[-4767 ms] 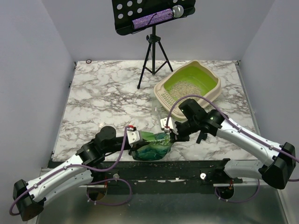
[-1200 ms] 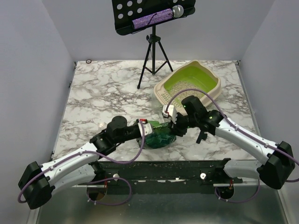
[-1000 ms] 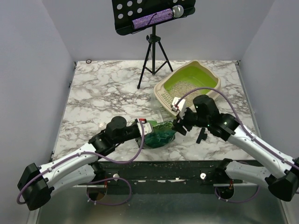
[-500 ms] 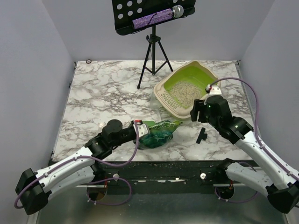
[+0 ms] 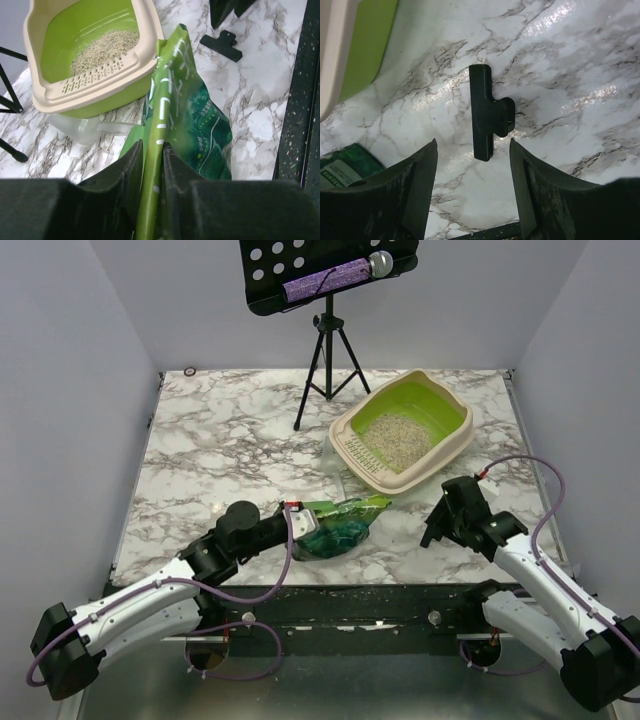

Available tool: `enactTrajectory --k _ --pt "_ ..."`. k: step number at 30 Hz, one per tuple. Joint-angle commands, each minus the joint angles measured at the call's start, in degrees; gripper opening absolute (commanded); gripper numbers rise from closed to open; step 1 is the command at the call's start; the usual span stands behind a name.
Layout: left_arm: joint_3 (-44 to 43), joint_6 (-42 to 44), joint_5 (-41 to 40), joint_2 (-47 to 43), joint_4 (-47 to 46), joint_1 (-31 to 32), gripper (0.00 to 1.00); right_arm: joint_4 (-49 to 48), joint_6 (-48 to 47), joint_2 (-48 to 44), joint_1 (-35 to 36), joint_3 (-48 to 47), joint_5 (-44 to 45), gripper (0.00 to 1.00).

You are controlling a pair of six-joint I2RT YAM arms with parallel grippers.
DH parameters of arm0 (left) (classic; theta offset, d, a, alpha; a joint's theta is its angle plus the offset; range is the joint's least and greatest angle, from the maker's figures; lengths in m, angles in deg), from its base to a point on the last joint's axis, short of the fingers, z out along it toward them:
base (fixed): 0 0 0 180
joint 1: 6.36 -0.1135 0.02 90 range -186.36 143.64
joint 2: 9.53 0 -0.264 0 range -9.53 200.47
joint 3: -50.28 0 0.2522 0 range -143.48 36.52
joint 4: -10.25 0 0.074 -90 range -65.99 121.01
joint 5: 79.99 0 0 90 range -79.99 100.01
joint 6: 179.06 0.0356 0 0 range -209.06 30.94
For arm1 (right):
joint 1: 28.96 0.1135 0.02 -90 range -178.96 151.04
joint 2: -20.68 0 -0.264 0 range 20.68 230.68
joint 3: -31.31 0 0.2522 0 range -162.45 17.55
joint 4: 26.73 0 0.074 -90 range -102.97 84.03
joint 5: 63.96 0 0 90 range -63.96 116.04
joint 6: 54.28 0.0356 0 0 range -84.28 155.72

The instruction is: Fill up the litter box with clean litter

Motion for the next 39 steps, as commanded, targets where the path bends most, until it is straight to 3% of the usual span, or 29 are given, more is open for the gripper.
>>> enactTrajectory --k 1,5,9,29,33,37,39 --pt "0.4 0.9 -5.1 -2.0 -4.4 0.8 0.39 -0.1 6.6 1.1 -0.7 1.7 3.1 0.66" --pt "0.9 1.1 -6.5 -3.3 -5.4 1.0 0.52 -2.0 7.2 1.2 -1.1 3.2 3.1 0.66" --pt "1.5 1.2 -8.5 -4.9 -7.2 1.0 0.58 -2.9 7.3 2.1 -1.8 4.2 3.8 0.66" --pt "2.7 2.8 -11.7 -6.5 -9.7 1.0 0.63 -14.1 4.5 8.2 -5.8 8.8 -2.5 0.53" --pt "2.8 2.9 -12.2 -6.5 -10.0 1.0 0.64 -14.3 4.4 8.4 -5.8 9.3 -2.5 0.35" --pt "2.7 3.1 -12.4 -6.7 -10.0 1.1 0.65 -14.2 4.1 7.4 -5.8 9.5 -2.5 0.01" --pt "2.8 3.4 -12.6 -6.8 -9.9 1.2 0.65 -14.0 4.0 6.6 -5.8 9.6 -2.1 0.01"
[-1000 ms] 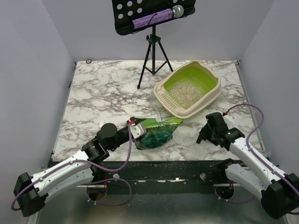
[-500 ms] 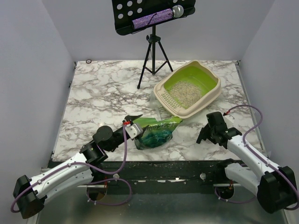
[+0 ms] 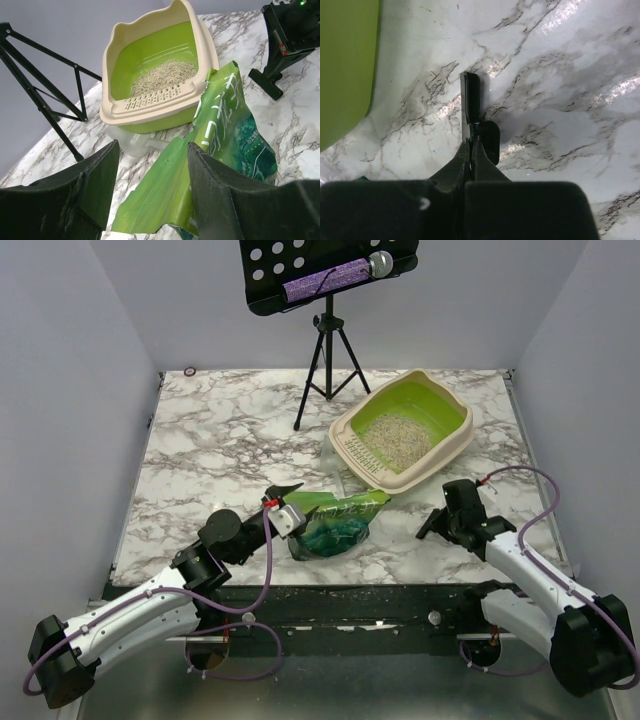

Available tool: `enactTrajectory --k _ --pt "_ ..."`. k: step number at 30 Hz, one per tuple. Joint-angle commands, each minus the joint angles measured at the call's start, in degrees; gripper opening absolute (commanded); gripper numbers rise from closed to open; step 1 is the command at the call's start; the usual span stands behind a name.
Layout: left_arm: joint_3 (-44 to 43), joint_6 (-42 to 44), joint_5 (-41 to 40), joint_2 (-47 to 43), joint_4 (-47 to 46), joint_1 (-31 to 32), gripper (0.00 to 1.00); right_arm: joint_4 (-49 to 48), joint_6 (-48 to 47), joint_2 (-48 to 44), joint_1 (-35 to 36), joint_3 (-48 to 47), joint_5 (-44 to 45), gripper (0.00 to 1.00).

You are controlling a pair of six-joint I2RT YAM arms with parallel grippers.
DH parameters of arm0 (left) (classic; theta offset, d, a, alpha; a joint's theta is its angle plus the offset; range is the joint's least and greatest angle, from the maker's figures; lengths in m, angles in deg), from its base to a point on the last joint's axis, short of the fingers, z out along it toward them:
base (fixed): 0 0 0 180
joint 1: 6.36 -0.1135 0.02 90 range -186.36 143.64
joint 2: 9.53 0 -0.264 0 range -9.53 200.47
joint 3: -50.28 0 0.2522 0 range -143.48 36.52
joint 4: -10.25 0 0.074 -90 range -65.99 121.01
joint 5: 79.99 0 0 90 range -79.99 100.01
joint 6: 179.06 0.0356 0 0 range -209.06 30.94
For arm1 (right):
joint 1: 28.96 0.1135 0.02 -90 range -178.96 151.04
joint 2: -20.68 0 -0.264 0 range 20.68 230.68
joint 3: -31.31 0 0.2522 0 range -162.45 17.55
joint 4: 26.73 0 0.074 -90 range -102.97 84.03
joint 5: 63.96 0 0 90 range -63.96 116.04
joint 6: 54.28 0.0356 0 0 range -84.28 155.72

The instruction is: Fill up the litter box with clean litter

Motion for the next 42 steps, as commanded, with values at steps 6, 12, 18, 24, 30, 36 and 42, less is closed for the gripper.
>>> enactTrajectory --k 6,12,18,24,30,36,42 --pt "0.2 1.1 -1.6 -1.3 -1.1 0.3 0.66 3.5 -3.2 -4.4 -0.5 0.5 2.3 0.0" --pt "-3.0 -2.3 -1.3 -1.1 2.4 0.3 0.66 7.1 -14.7 -10.7 -0.4 -6.2 0.5 0.0" --pt "-9.1 -7.5 -0.4 0.1 9.3 0.4 0.66 7.4 -27.7 -16.3 -0.3 -16.1 -8.3 0.0" --pt "-20.0 -13.4 1.7 4.9 20.1 0.2 0.66 4.7 -38.4 -13.6 0.2 -25.4 -28.9 0.01" --pt "-30.6 -23.9 10.3 11.3 26.2 -0.1 0.66 -3.0 -41.6 -13.0 3.9 -28.2 -48.3 0.01" --pt "-32.2 -36.1 15.7 12.7 19.8 -0.4 0.66 -10.7 -42.0 -13.7 8.8 -28.8 -54.8 0.0" --pt "-31.5 -45.5 21.2 15.0 11.8 -0.9 0.66 -13.6 -41.1 -11.0 12.4 -31.2 -54.0 0.01"
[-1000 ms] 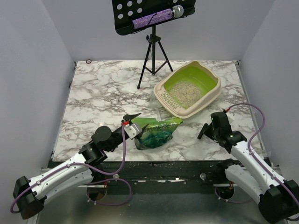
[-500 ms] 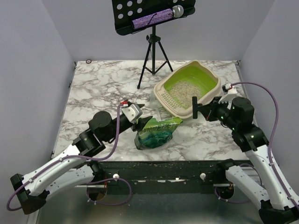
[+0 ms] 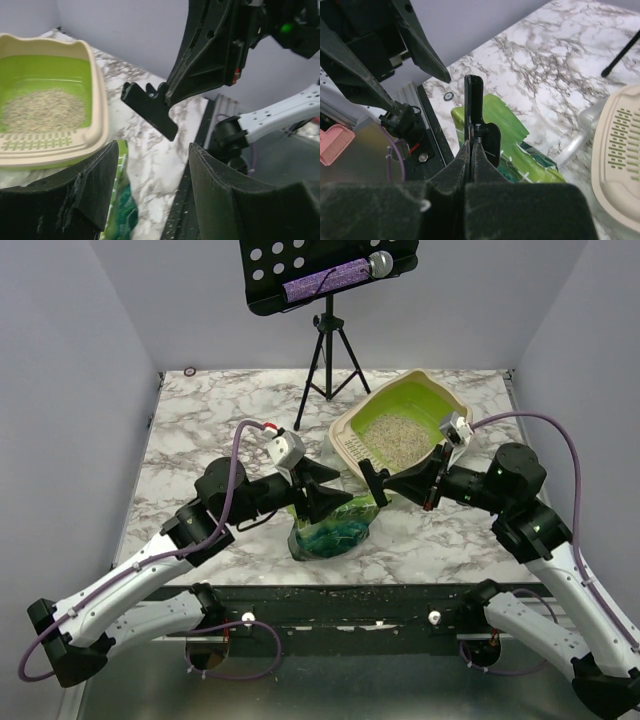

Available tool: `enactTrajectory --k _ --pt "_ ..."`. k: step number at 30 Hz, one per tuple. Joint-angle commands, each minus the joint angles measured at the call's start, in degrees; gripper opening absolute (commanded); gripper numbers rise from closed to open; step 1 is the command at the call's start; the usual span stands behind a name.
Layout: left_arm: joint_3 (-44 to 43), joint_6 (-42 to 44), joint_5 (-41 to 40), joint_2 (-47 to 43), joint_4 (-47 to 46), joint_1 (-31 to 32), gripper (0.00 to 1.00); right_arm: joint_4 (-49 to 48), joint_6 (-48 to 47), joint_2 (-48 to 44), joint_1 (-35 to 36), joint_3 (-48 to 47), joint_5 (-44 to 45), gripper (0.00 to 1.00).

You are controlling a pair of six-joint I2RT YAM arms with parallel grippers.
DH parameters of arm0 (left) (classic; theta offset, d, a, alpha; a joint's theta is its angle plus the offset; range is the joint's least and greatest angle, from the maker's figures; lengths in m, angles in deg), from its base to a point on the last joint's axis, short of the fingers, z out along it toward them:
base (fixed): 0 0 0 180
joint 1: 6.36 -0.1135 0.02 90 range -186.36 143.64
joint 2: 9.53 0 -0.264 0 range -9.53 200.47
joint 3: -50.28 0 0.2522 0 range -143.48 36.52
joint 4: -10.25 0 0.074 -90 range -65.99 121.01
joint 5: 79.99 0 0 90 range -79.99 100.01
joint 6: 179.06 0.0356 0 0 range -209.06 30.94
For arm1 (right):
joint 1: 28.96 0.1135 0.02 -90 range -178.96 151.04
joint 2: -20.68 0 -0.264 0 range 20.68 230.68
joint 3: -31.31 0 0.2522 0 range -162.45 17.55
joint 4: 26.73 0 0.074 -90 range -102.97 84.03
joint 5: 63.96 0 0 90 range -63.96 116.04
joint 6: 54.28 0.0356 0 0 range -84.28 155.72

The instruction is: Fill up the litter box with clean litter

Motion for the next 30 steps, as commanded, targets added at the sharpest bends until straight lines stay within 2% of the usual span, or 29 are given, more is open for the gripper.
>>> enactTrajectory --k 1,10,22,27,30 --pt "0.3 -11.0 6.8 1.7 -7.8 -0.5 0.66 -5.9 -0.1 0.6 2.2 -2.4 -2.7 0.0" --pt "4.0 -21.5 13.7 3.9 -20.7 -4.9 0.64 -8.9 0.5 0.5 3.9 -3.1 -3.9 0.01" --pt "4.8 -22.4 15.9 5.8 -26.3 -6.7 0.63 -12.8 2.6 2.4 6.2 -1.8 -4.7 0.0" --pt "5.5 -21.6 15.6 6.1 -26.5 -7.2 0.49 -13.7 2.7 2.9 7.4 -1.5 -4.4 0.0" --pt "6.0 -21.3 15.5 6.4 -27.3 -7.4 0.35 -13.8 2.8 3.4 7.8 -1.4 -4.2 0.01"
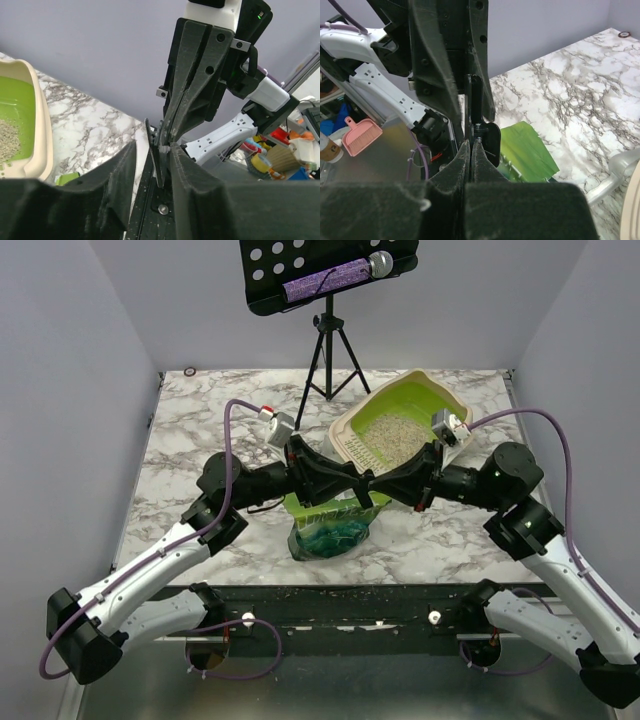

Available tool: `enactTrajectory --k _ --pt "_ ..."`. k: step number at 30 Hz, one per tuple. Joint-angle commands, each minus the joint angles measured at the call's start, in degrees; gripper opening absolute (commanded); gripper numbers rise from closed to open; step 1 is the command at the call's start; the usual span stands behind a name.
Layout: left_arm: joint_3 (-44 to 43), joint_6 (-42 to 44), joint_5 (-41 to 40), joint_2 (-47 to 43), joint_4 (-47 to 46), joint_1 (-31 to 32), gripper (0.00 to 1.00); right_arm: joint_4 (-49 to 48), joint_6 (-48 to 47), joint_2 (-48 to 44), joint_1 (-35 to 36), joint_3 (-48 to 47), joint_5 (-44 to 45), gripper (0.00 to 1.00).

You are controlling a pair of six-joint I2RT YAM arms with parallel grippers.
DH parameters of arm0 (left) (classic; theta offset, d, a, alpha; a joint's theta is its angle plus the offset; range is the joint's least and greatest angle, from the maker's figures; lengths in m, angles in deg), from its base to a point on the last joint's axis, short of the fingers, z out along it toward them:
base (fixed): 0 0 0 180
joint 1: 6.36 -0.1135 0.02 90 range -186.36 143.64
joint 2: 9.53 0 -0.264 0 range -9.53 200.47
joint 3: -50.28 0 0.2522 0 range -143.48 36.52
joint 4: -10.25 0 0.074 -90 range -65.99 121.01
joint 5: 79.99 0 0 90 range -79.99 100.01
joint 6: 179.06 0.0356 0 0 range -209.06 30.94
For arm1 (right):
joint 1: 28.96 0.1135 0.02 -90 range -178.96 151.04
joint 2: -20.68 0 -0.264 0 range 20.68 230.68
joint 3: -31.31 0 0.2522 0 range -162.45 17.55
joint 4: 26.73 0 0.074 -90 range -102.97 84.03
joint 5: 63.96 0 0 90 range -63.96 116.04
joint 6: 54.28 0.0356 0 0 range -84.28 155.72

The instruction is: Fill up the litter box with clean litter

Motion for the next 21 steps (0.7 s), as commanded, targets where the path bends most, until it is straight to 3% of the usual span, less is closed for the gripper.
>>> enactTrajectory --k 1,4,6,8,11,13,17,21 --pt "1.3 0.6 1.5 0.5 -2.5 -0.7 0.27 -2.6 0.5 0.1 0.8 0.2 -0.3 0.0" --pt "1.8 1.4 1.3 0.2 -2.6 -1.0 0.07 -2.0 0.0 0.1 1.0 0.5 -0.6 0.0" --pt "2.2 2.0 1.2 -0.4 -2.5 -1.1 0.0 -0.3 -1.0 0.3 1.0 0.3 -0.9 0.01" --pt "2.4 2.9 1.3 -0.9 -1.9 -1.1 0.0 2.1 -2.0 0.4 1.0 0.1 -0.8 0.09" --pt "2.0 4.5 1.8 -1.4 -0.1 -1.1 0.0 4.4 -3.6 -0.5 1.0 0.4 0.6 0.39" --pt "1.6 5.7 2.3 -1.8 1.5 -1.1 0.0 6.6 -5.2 -1.5 1.1 0.1 1.9 0.52" --pt "1.8 7.3 4.0 -2.6 3.3 -1.1 0.0 10.5 -8.0 -4.1 1.0 -0.6 7.1 0.63" --pt "2.1 7.5 6.7 -3.1 3.3 -1.1 0.0 12.1 -9.5 -4.8 1.0 -1.6 7.9 0.65"
